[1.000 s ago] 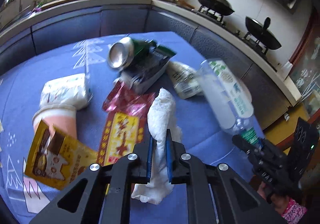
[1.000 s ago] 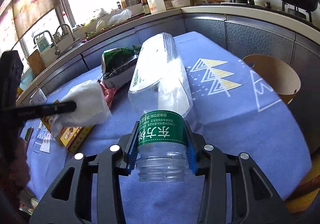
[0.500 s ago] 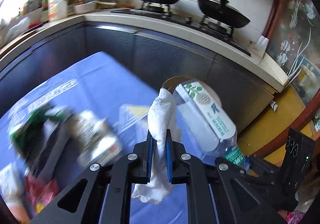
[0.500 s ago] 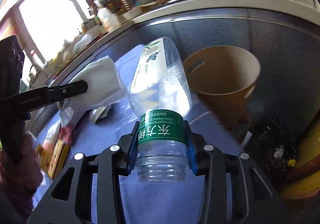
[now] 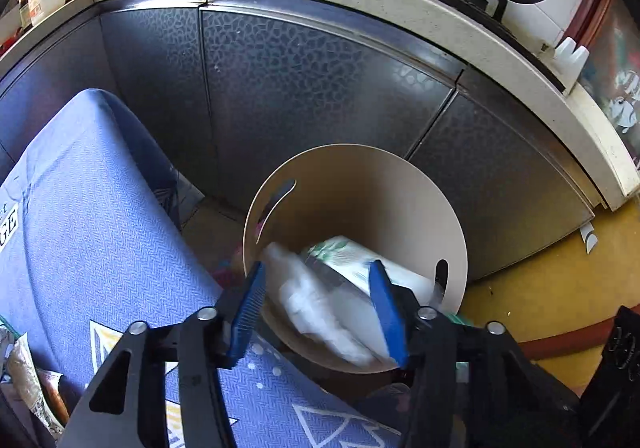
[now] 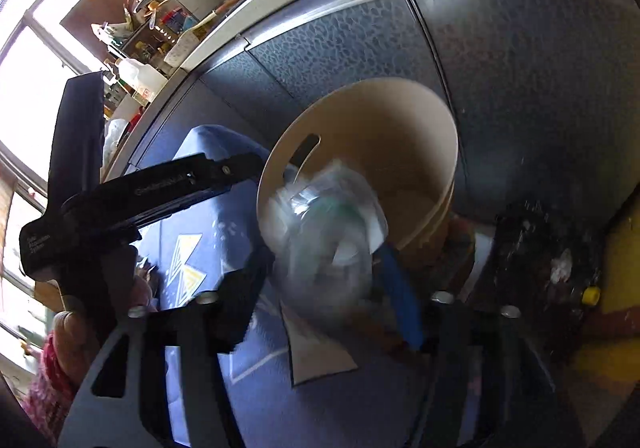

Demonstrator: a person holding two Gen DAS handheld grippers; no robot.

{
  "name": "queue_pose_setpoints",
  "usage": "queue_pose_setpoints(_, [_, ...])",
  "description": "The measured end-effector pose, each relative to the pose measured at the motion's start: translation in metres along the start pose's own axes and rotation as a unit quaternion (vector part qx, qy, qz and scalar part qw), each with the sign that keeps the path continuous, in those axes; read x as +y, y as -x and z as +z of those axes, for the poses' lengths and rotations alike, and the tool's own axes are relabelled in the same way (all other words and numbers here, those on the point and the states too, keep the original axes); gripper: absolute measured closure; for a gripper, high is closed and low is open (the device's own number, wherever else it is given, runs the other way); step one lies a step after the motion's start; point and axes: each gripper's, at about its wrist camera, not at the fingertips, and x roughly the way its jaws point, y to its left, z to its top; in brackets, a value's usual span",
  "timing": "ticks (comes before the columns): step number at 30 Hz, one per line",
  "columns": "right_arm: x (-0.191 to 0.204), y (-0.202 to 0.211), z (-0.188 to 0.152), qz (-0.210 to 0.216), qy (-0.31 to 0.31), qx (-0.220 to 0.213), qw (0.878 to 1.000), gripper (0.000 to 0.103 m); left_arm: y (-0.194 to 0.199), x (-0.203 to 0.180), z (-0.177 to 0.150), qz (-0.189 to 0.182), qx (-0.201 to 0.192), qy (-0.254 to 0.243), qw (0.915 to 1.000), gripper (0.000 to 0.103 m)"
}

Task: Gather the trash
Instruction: 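Carry tissue and bottle over the beige bin and open both tools, then return to the table and grasp the yellow snack bag with left tool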

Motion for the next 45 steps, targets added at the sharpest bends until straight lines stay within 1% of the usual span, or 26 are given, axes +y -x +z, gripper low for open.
queue_pose_setpoints(2, [0.005, 0.008, 0.0, -0.002, 0.01, -0.022, 1.0, 0.043, 0.01, 0.0, -0.005, -0.004, -0.009, 0.0, 1.0, 0.048])
queue_pose_setpoints(3, [0.008, 0.013, -0.001, 0.0, 0.014, -0.035, 0.999, 0.043, 0.021, 0.002, -0.014, -0.004, -0.019, -0.003, 0.9998, 0.048])
queue_pose_setpoints(5, [0.016, 0.027, -0.005, 0.013, 0.019, -0.063, 0.998, 0.043, 0.041, 0.004, -0.028, -0.017, -0.037, -0.007, 0.9992, 0.048])
queue_pose_setpoints(8, [0.037, 0.042, -0.02, 0.036, 0.039, -0.093, 0.994, 0.044, 0.078, 0.014, -0.067, -0.032, -0.06, -0.012, 0.9976, 0.048])
queue_pose_setpoints(9, [0.043, 0.043, -0.024, 0.041, 0.046, -0.094, 0.994, 0.044, 0.091, 0.02, -0.084, -0.035, -0.065, -0.011, 0.9972, 0.048])
queue_pose_setpoints(12, [0.073, 0.041, -0.045, 0.072, 0.076, -0.086, 0.991, 0.047, 0.125, 0.043, -0.13, -0.023, -0.076, -0.005, 0.9968, 0.048])
queue_pose_setpoints(15, [0.116, 0.033, -0.073, 0.111, 0.113, -0.056, 0.986, 0.053, 0.158, 0.074, -0.178, -0.009, -0.074, 0.011, 0.9971, 0.048])
queue_pose_setpoints(16, [0.124, 0.031, -0.08, 0.118, 0.121, -0.049, 0.984, 0.054, 0.172, 0.086, -0.196, -0.003, -0.075, 0.02, 0.997, 0.048])
queue_pose_setpoints(17, [0.141, 0.025, -0.093, 0.132, 0.134, -0.031, 0.982, 0.054, 0.183, 0.096, -0.211, 0.003, -0.078, 0.027, 0.9966, 0.048])
queue_pose_setpoints(18, [0.149, 0.021, -0.1, 0.14, 0.142, -0.02, 0.98, 0.054, 0.2, 0.111, -0.233, 0.018, -0.084, 0.039, 0.9955, 0.047])
queue_pose_setpoints(19, [0.163, 0.014, -0.112, 0.152, 0.152, 0.001, 0.977, 0.054, 0.214, 0.122, -0.248, 0.032, -0.089, 0.049, 0.9943, 0.04])
queue_pose_setpoints(20, [0.175, 0.008, -0.123, 0.161, 0.16, 0.018, 0.974, 0.054, 0.231, 0.139, -0.269, 0.055, -0.097, 0.069, 0.9913, 0.03])
queue_pose_setpoints(21, [0.185, 0.003, -0.133, 0.168, 0.166, 0.033, 0.971, 0.054, 0.244, 0.153, -0.285, 0.072, -0.106, 0.088, 0.9878, 0.029])
queue_pose_setpoints(22, [0.199, -0.004, -0.147, 0.179, 0.173, 0.056, 0.967, 0.054, 0.261, 0.17, -0.302, 0.088, -0.116, 0.113, 0.9829, 0.029])
queue_pose_setpoints(24, [0.22, -0.013, -0.17, 0.194, 0.181, 0.086, 0.96, 0.054, 0.288, 0.201, -0.331, 0.109, -0.132, 0.16, 0.9721, 0.029])
queue_pose_setpoints(27, [0.249, -0.022, -0.197, 0.198, 0.196, 0.114, 0.954, 0.051, 0.316, 0.246, -0.375, 0.134, -0.159, 0.232, 0.9503, 0.026])
queue_pose_setpoints(28, [0.261, -0.026, -0.207, 0.196, 0.205, 0.124, 0.951, 0.05, 0.318, 0.257, -0.385, 0.141, -0.158, 0.247, 0.9456, 0.025])
queue_pose_setpoints(29, [0.271, -0.029, -0.215, 0.194, 0.213, 0.132, 0.948, 0.046, 0.316, 0.268, -0.396, 0.139, -0.155, 0.267, 0.9411, 0.025])
queue_pose_setpoints(32, [0.302, -0.033, -0.24, 0.184, 0.251, 0.145, 0.939, 0.032, 0.304, 0.29, -0.412, 0.11, -0.152, 0.303, 0.9344, 0.026])
queue_pose_setpoints(33, [0.308, -0.033, -0.247, 0.182, 0.26, 0.149, 0.937, 0.029, 0.296, 0.296, -0.415, 0.098, -0.149, 0.311, 0.9333, 0.026])
queue_pose_setpoints(34, [0.318, -0.033, -0.258, 0.178, 0.274, 0.153, 0.933, 0.028, 0.291, 0.302, -0.418, 0.087, -0.148, 0.316, 0.9332, 0.029])
queue_pose_setpoints(36, [0.331, -0.033, -0.274, 0.158, 0.305, 0.147, 0.927, 0.017, 0.28, 0.308, -0.419, 0.072, -0.145, 0.319, 0.934, 0.032])
queue_pose_setpoints(37, [0.338, -0.034, -0.283, 0.141, 0.327, 0.14, 0.924, 0.016, 0.275, 0.31, -0.417, 0.065, -0.143, 0.318, 0.935, 0.034])
queue_pose_setpoints(39, [0.347, -0.036, -0.296, 0.126, 0.351, 0.136, 0.918, 0.014, 0.268, 0.312, -0.414, 0.057, -0.142, 0.315, 0.9366, 0.035])
queue_pose_setpoints(42, [0.355, -0.042, -0.308, 0.095, 0.377, 0.128, 0.912, 0.014, 0.257, 0.31, -0.41, 0.043, -0.14, 0.313, 0.9385, 0.041])
queue_pose_setpoints(45, [0.355, -0.046, -0.307, 0.088, 0.378, 0.128, 0.913, 0.014, 0.252, 0.306, -0.406, 0.033, -0.138, 0.309, 0.9403, 0.052])
